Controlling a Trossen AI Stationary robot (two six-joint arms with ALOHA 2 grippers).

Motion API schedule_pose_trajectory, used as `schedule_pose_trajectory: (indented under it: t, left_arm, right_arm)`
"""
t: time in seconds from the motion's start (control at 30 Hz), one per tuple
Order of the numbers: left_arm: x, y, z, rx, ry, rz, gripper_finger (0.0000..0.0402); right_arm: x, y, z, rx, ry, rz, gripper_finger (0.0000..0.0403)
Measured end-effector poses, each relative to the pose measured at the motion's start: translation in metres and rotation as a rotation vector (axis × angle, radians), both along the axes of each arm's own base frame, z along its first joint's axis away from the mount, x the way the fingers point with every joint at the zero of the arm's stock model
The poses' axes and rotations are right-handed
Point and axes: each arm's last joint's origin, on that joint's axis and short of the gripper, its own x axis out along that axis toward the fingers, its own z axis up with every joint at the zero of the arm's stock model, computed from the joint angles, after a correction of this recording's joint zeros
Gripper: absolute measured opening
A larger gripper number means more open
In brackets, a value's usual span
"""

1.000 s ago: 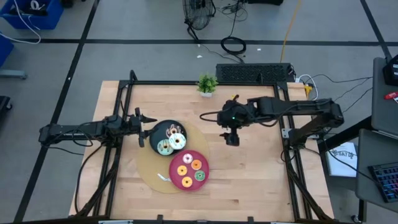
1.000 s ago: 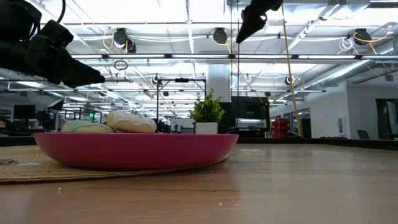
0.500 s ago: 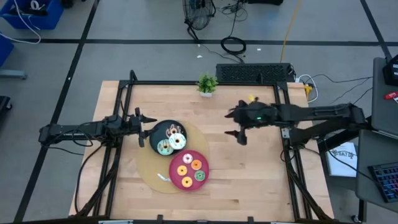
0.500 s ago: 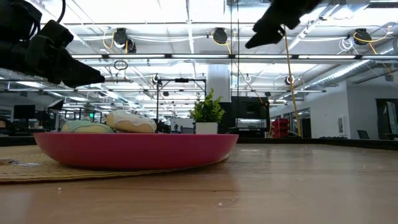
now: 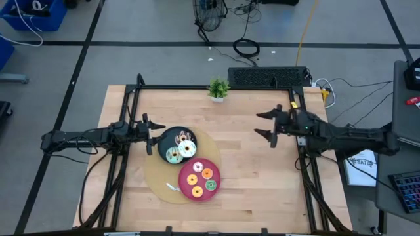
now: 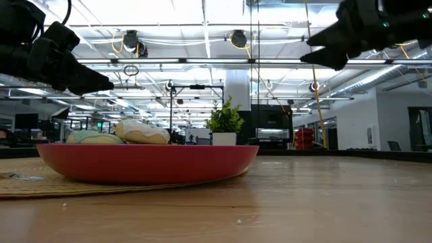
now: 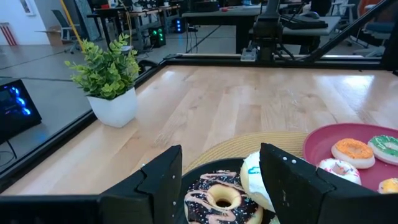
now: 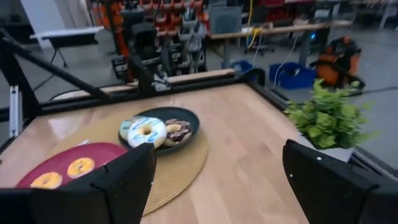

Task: Pick & Place donuts
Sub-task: Return to Home Position

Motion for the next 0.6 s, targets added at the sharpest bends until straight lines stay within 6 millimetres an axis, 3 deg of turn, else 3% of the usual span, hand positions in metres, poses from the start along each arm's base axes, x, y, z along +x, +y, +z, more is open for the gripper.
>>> schedule_pose_trajectory:
  t: [0.33,0.43,0.6]
  left_arm:
    - [0.000,0.000,0.000,0.000,0.000,0.000,0.0214]
    - [0.000,0.000,0.000,0.000,0.000,0.000,0.0214]
    - [0.000,0.000,0.000,0.000,0.000,0.000,0.0214]
  right_arm:
    - [-0.024,-0.005,-0.050,-0.040,-0.264,-0.096,0.0328]
    - [-0.029,-0.007,-0.042,-0.025,-0.387,-0.180,0.0326]
    - [-0.029,-0.009,-0.048,-0.006,-0.324,-0.234,0.0327]
